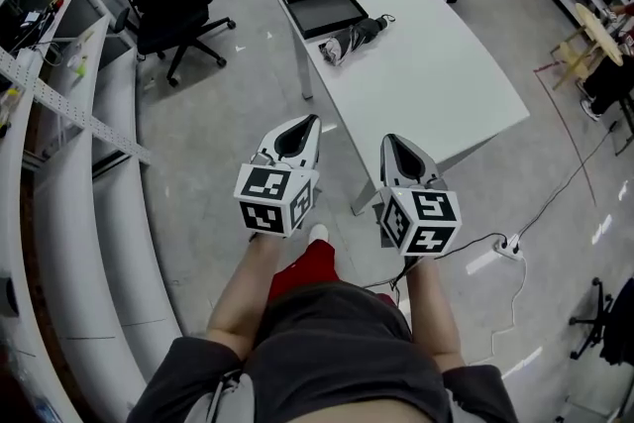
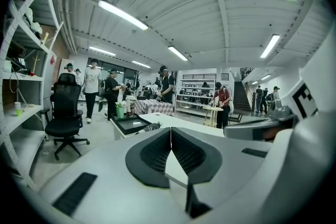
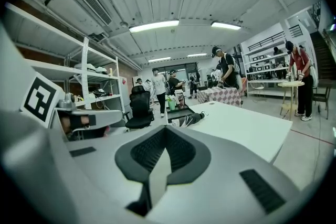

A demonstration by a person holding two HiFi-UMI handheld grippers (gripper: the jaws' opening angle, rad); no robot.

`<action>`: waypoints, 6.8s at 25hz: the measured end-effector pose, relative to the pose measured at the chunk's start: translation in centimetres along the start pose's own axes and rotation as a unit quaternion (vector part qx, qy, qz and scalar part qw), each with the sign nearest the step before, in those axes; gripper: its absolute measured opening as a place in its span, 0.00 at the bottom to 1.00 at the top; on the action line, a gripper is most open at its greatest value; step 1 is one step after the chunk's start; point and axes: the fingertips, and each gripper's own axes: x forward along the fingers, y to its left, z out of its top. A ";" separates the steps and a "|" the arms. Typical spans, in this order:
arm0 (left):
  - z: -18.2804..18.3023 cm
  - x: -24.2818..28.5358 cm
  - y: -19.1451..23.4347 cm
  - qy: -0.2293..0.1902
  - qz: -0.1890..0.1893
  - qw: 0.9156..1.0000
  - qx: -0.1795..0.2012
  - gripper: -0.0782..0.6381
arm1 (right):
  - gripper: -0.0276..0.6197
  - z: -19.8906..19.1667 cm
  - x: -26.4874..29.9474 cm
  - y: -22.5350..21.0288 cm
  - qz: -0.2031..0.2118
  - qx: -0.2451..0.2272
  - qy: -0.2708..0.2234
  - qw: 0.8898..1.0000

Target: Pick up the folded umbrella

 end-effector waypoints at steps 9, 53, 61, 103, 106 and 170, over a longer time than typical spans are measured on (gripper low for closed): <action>1.5 5.5 6.3 0.009 -0.019 1.000 -0.006 0.13 | 0.07 2.2 8.1 0.7 -0.014 0.000 0.007 1.000; 2.0 25.7 11.3 0.094 -0.078 0.992 0.034 0.22 | 0.07 5.9 21.7 -9.4 -0.060 0.017 0.027 0.998; 1.4 31.2 11.0 0.130 -0.092 0.986 0.055 0.32 | 0.07 5.9 24.3 -12.7 -0.062 0.025 0.041 0.997; -10.3 45.8 11.8 0.380 -0.123 0.910 0.114 0.48 | 0.07 1.6 32.3 -20.9 -0.076 0.064 0.112 0.989; -10.3 46.3 12.0 0.381 -0.123 0.909 0.116 0.48 | 0.07 1.4 32.5 -21.1 -0.077 0.066 0.116 0.988; 1.7 31.9 6.3 0.152 -0.131 0.976 0.084 0.41 | 0.07 6.0 19.6 -16.1 -0.128 0.055 0.032 0.990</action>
